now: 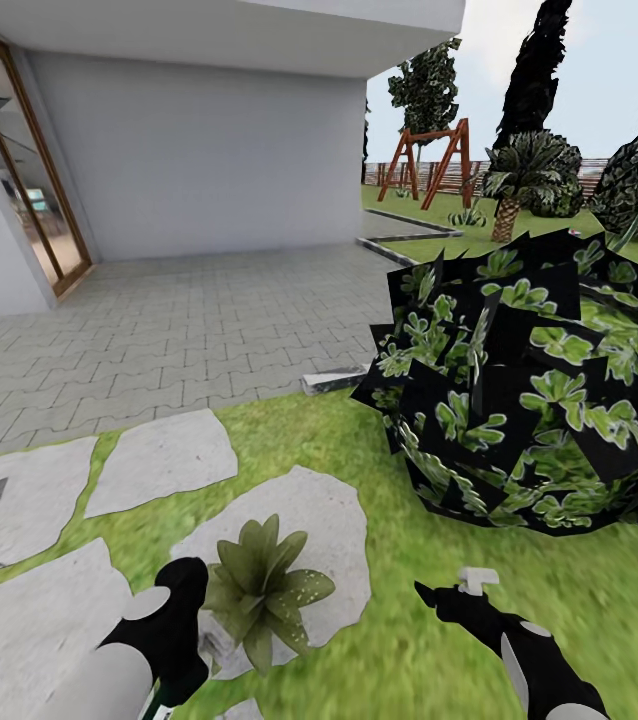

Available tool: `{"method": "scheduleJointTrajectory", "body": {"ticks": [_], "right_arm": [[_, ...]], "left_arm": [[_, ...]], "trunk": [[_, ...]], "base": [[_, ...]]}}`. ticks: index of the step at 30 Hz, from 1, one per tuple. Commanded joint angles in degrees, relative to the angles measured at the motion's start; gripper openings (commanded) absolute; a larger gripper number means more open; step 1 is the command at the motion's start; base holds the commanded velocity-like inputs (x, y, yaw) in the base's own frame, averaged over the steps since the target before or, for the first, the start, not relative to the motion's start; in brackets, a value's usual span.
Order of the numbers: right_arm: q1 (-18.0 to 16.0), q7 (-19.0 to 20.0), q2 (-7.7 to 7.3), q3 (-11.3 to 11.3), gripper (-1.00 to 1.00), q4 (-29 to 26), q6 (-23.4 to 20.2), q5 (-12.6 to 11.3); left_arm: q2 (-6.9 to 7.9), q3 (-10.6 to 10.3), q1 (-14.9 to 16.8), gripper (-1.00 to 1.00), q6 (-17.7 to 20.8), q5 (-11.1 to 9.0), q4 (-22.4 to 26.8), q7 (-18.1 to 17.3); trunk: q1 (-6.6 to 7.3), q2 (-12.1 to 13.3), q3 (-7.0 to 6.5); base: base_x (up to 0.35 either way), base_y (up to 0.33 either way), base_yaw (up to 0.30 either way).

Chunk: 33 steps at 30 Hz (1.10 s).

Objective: Pick up the pesticide atomizer in the garden and spray insectifuge to fully cover both potted plants in the garden.

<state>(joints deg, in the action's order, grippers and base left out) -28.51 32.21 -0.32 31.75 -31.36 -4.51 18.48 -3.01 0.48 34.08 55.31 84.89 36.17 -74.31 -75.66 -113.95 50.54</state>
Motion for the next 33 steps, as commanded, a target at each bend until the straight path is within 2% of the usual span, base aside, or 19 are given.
{"method": "scheduleJointTrajectory", "body": {"ticks": [1, 4, 8, 13, 17, 19, 22, 24, 28, 33], "right_arm": [[-0.05, 0.49, 0.06, 0.41, 1.0, -0.1, -0.33, 0.33], [-0.05, 0.49, 0.06, 0.41, 1.0, -0.1, -0.33, 0.33], [-0.05, 0.49, 0.06, 0.41, 1.0, -0.1, -0.33, 0.33], [-0.05, 0.49, 0.06, 0.41, 1.0, -0.1, -0.33, 0.33], [-0.05, 0.49, 0.06, 0.41, 1.0, -0.1, -0.33, 0.33], [-0.05, 0.49, 0.06, 0.41, 1.0, -0.1, -0.33, 0.33], [-0.05, 0.49, 0.06, 0.41, 1.0, -0.1, -0.33, 0.33], [-0.05, 0.49, 0.06, 0.41, 1.0, -0.1, -0.33, 0.33], [-0.05, 0.49, 0.06, 0.41, 1.0, -0.1, -0.33, 0.33], [-0.05, 0.49, 0.06, 0.41, 1.0, -0.1, -0.33, 0.33]], "left_arm": [[0.0, 0.07, 0.02, -1.0, 0.5, 0.54, 0.05, -0.58], [0.1, 0.12, 0.02, -1.0, 0.5, 0.54, 0.1, -0.53], [0.94, 0.14, 0.02, -1.0, 0.5, 0.5, 0.25, -0.55], [1.01, 0.06, 0.02, -1.0, 0.5, 0.53, 0.24, -0.55], [1.13, 0.05, 0.02, -1.0, 0.5, 0.54, 0.28, -0.56], [1.16, 0.08, 0.02, -1.0, 0.5, 1.49, 0.3, -0.57], [1.17, 0.13, 0.02, -1.0, 0.53, 5.98, 0.3, -0.57], [1.17, 0.18, 0.02, -1.0, 0.55, 7.1, 0.31, -0.54], [1.17, 0.23, 0.02, -1.0, 0.53, 7.58, 0.59, -0.5], [1.09, 0.23, 0.02, -1.0, 0.56, 7.65, 1.29, -0.49]], "trunk": [[0.01, -0.03, 0.05], [0.01, -0.03, 0.05], [0.01, -0.03, 0.05], [0.01, -0.03, 0.05], [0.01, -0.03, 0.05], [0.01, -0.03, 0.05], [0.01, -0.03, 0.05], [0.01, -0.03, 0.05], [0.01, -0.03, 0.05], [0.01, -0.03, 0.05]], "base": [[0.0, 0.0, -0.018], [0.0, 0.0, -0.138], [0.0, 0.0, -0.264], [0.0, 0.0, -0.282], [0.0, 0.0, -0.097], [-0.065, 0.0, -0.011], [-0.235, 0.0, -0.003], [-0.307, 0.044, -0.001], [-0.264, 0.166, 0.0], [-0.056, 0.217, -0.005]]}}
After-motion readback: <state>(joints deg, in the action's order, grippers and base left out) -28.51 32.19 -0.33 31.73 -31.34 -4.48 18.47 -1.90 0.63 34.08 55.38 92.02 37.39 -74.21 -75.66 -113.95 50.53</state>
